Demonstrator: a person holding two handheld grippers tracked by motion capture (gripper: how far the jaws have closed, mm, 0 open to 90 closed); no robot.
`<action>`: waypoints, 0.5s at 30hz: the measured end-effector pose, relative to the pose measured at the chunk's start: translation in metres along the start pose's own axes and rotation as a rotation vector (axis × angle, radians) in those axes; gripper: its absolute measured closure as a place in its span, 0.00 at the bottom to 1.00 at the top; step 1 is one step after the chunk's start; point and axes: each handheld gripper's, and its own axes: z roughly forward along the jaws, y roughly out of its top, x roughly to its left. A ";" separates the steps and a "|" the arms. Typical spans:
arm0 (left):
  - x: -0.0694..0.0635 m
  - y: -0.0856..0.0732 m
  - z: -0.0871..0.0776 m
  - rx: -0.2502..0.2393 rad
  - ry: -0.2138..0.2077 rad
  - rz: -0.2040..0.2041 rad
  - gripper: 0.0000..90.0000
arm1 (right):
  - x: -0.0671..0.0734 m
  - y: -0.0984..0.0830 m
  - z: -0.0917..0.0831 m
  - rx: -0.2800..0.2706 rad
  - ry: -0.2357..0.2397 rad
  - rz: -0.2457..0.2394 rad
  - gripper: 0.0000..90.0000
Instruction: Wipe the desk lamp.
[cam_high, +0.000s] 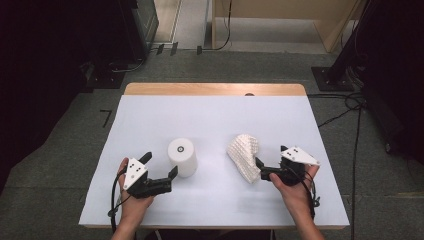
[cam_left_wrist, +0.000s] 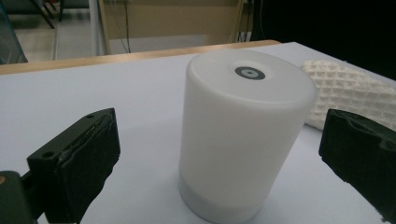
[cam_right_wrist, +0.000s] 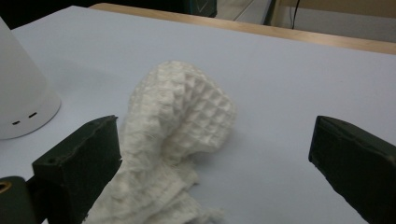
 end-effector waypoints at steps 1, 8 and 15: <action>0.002 0.000 -0.004 -0.006 0.006 -0.003 0.00 | -0.004 -0.002 -0.003 -0.002 -0.005 0.004 0.03; 0.023 -0.006 -0.026 -0.037 0.055 -0.025 0.00 | -0.035 -0.019 -0.022 -0.030 -0.047 0.052 0.04; 0.044 -0.025 -0.039 -0.035 0.098 -0.036 0.00 | -0.055 -0.036 -0.031 -0.025 -0.105 0.053 0.04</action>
